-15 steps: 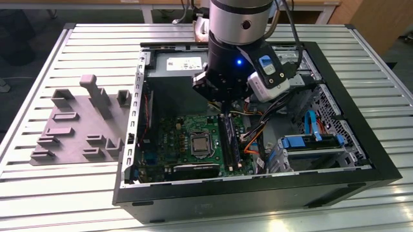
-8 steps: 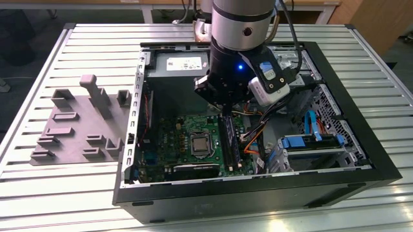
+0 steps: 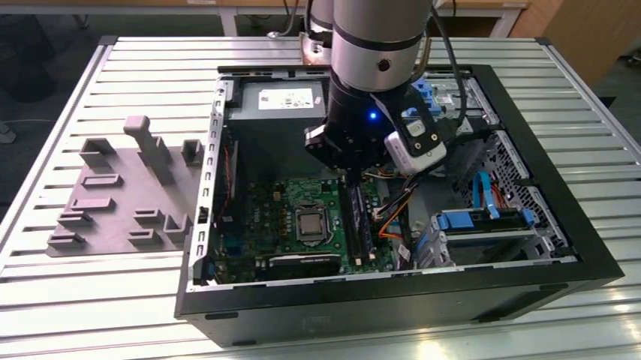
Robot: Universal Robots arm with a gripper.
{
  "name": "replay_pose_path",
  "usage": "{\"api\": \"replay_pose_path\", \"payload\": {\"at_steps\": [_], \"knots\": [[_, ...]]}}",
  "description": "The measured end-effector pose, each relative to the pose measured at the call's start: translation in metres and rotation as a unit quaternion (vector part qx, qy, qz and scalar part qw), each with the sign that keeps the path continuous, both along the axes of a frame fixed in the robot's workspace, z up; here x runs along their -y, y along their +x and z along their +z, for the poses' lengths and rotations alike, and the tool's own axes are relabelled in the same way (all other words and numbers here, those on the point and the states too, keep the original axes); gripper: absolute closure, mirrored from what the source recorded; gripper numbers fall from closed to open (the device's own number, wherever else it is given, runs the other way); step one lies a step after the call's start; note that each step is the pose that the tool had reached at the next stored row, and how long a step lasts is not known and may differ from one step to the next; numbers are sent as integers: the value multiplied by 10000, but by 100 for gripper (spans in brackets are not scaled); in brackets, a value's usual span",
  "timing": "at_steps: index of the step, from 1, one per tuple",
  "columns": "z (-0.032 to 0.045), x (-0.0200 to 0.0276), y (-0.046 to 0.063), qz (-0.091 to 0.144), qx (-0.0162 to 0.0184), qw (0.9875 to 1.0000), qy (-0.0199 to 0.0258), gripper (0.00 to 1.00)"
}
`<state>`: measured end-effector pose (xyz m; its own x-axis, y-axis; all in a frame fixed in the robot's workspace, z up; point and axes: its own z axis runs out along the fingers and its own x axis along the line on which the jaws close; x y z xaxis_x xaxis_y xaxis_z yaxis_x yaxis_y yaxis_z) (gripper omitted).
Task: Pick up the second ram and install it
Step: 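Insert the second ram into the second slot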
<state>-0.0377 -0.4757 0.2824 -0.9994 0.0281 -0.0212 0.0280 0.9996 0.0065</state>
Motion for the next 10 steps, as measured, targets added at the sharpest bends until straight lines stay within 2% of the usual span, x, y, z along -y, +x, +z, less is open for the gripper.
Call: {"api": "replay_pose_path", "payload": {"at_steps": [10], "knots": [[-182,0,36,-4,-17,10000,0,86]]}}
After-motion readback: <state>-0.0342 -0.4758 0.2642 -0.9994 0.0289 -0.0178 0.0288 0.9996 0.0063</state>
